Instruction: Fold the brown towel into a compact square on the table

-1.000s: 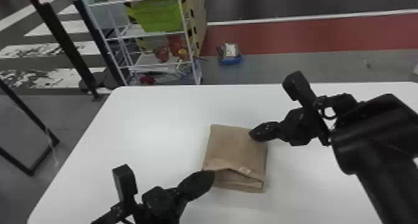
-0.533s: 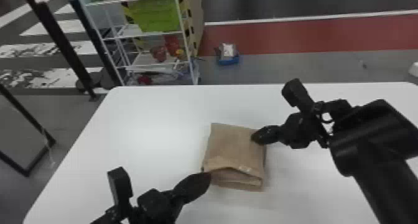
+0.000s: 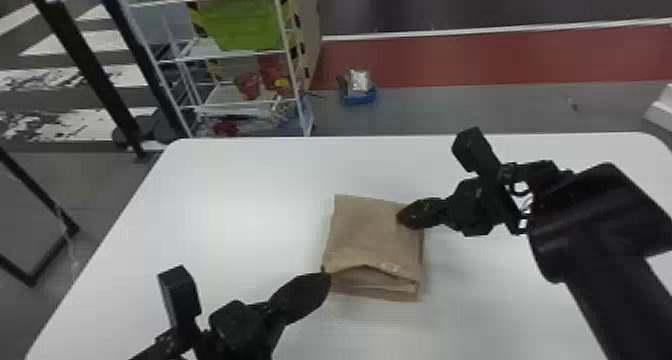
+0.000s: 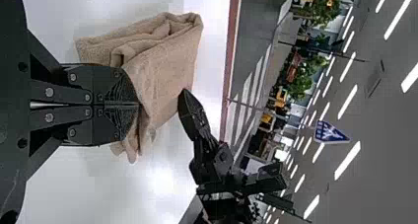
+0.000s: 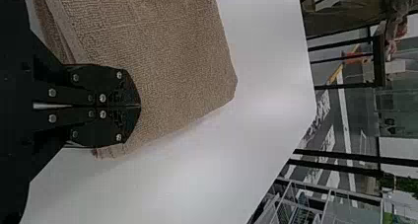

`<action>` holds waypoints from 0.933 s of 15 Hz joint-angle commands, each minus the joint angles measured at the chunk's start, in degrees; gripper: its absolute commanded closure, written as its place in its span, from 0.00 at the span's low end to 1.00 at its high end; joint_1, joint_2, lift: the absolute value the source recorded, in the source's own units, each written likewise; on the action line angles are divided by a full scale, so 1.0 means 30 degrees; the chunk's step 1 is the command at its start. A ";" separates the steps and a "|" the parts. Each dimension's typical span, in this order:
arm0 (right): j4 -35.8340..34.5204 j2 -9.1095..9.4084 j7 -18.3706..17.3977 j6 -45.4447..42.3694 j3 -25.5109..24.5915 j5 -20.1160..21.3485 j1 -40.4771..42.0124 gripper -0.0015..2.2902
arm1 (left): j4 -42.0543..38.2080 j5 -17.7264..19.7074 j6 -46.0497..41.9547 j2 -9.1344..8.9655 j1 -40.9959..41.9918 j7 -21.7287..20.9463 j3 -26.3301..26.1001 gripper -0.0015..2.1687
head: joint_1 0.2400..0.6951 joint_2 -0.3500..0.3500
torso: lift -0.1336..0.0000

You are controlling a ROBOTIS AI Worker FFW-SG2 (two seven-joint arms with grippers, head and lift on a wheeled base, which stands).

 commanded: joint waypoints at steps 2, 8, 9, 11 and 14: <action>0.1114 0.0105 -0.0091 -0.1263 0.0555 -0.0041 -0.0408 0.88 | -0.0351 0.0731 0.0055 -0.0126 0.0041 0.0029 0.0951 0.89 | 1.00 0.76 | 0.07; -0.1845 0.0105 0.0114 -0.0033 0.0555 -0.0393 0.0910 0.81 | -0.0761 0.1669 0.0055 -0.0126 -0.0018 0.0000 0.1889 0.89 | 1.00 0.85 | 0.07; -0.2665 0.0105 0.0319 0.0495 0.0262 -0.0363 0.1144 0.74 | -0.0790 0.1756 0.0055 -0.0126 -0.0018 0.0000 0.1976 0.89 | 1.00 0.86 | 0.07; -0.5243 0.0105 0.0612 0.1432 -0.0705 -0.0773 0.2111 0.08 | -0.0849 0.1962 0.0055 -0.0126 -0.0106 -0.0059 0.2123 0.89 | 1.00 0.86 | 0.07; -1.0429 0.0088 -0.0384 0.4069 -0.1936 -0.1242 0.4221 0.01 | -0.1259 0.2049 -0.0179 -0.0156 -0.0311 0.1084 0.1859 0.89 | 1.00 0.83 | 0.07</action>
